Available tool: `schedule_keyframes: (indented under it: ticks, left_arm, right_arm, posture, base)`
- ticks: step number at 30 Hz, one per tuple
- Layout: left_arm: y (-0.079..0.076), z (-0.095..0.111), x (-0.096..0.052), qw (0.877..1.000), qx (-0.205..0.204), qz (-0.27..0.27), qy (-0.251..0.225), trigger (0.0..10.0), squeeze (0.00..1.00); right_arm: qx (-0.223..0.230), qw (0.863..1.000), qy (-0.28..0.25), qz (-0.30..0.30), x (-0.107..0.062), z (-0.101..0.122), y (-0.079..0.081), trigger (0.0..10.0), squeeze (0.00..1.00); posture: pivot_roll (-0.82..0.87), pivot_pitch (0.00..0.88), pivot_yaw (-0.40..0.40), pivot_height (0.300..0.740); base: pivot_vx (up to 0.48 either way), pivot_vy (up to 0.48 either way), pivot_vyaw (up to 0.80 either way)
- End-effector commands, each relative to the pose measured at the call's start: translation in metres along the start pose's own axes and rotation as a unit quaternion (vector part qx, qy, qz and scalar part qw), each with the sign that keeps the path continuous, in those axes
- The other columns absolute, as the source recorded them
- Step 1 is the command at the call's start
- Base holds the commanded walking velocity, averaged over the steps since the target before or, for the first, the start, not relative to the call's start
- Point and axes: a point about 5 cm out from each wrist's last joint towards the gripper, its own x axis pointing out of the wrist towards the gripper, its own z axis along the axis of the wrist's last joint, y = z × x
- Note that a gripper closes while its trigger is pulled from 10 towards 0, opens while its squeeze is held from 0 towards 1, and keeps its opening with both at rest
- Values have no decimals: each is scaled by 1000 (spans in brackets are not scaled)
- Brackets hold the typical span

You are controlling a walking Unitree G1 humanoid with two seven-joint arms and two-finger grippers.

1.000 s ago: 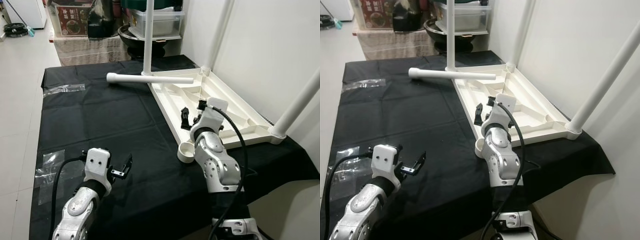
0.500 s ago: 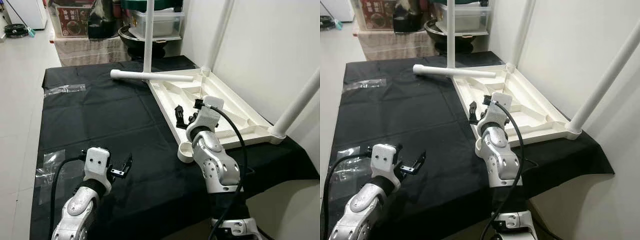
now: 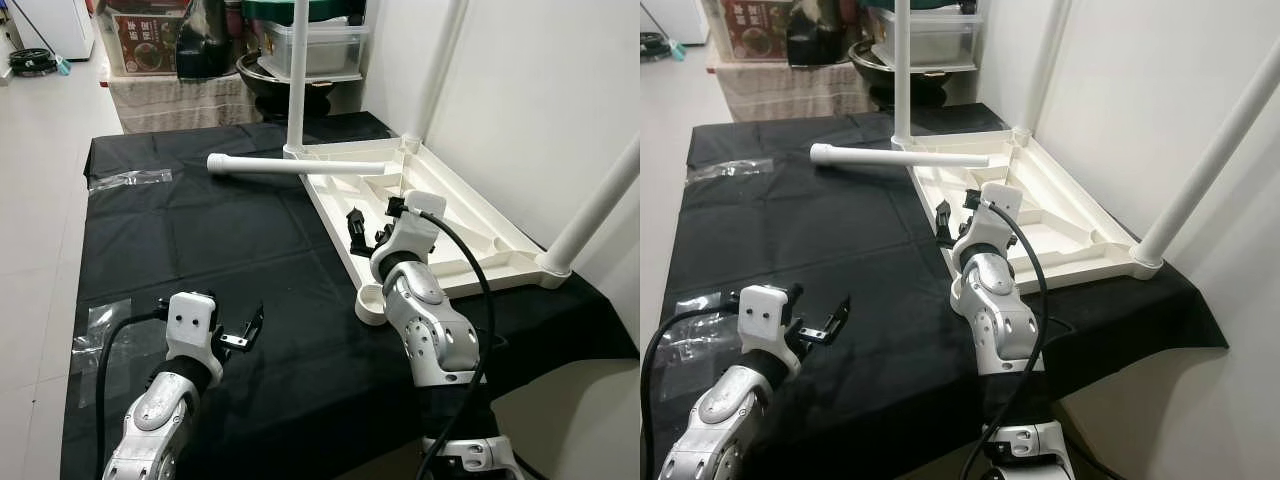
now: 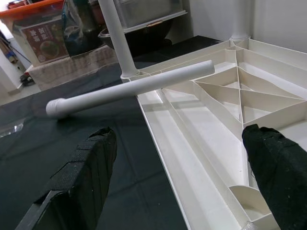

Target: Building children table

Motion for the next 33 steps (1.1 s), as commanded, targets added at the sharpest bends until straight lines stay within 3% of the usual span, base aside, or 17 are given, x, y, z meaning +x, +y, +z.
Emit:
schedule_keyframes:
  ticks: [1,17,19,20,22,24,25,26,28,31,32,33]
  left_arm:
    - [-1,0,-1,1000,-3,-1,0,10000,0]
    - [1,3,-1,1000,-1,2,-7,10000,0]
    - [1,3,-1,1000,2,2,-8,10000,0]
    - [1,3,-1,1000,2,2,-8,10000,0]
    - [1,4,-1,1000,4,1,-9,10000,0]
    - [1,4,-1,1000,4,1,-9,10000,0]
    - [2,5,-1,1000,5,3,-11,10000,0]
    - [2,5,-1,1000,5,3,-11,10000,0]
    - [3,6,-1,1000,6,4,-11,10000,0]
    - [3,6,-1,1000,6,4,-11,10000,0]
    - [3,5,-1,1000,6,5,-10,10000,0]
    - [3,5,-1,1000,6,5,-10,10000,0]
  right_arm:
    - [25,1000,-1,9,0,0,8,10000,0]
    - [63,998,15,19,1,-3,9,10000,0]
    - [168,982,75,50,0,-15,18,10000,0]
    - [168,982,75,50,0,-15,18,10000,0]
    - [269,950,136,79,0,-29,26,10000,0]
    - [269,950,136,79,0,-29,26,10000,0]
    - [326,924,167,109,-2,-33,35,10000,0]
    - [326,924,167,109,-2,-33,35,10000,0]
    - [354,908,178,132,-3,-33,41,10000,0]
    - [361,904,181,141,-3,-32,43,10000,0]
    - [375,893,199,146,-2,-35,45,10000,0]
    - [375,893,199,146,-2,-35,45,10000,0]
  posture:
    - [67,0,-84,740]
    - [73,0,-84,740]
    - [76,0,-83,740]
    - [76,0,-83,740]
    - [83,0,-86,740]
    - [83,0,-86,740]
    - [87,0,-88,740]
    - [87,0,-88,740]
    - [87,0,-88,740]
    - [87,0,-88,740]
    - [93,0,-93,740]
    - [93,0,-93,740]
  base:
    - [0,0,0]
    - [0,0,0]
    - [0,0,0]
    - [0,0,0]
    - [0,0,0]
    - [0,0,0]
    - [0,0,0]
    - [0,0,0]
    - [0,0,0]
    - [0,0,0]
    - [0,0,0]
    - [0,0,0]
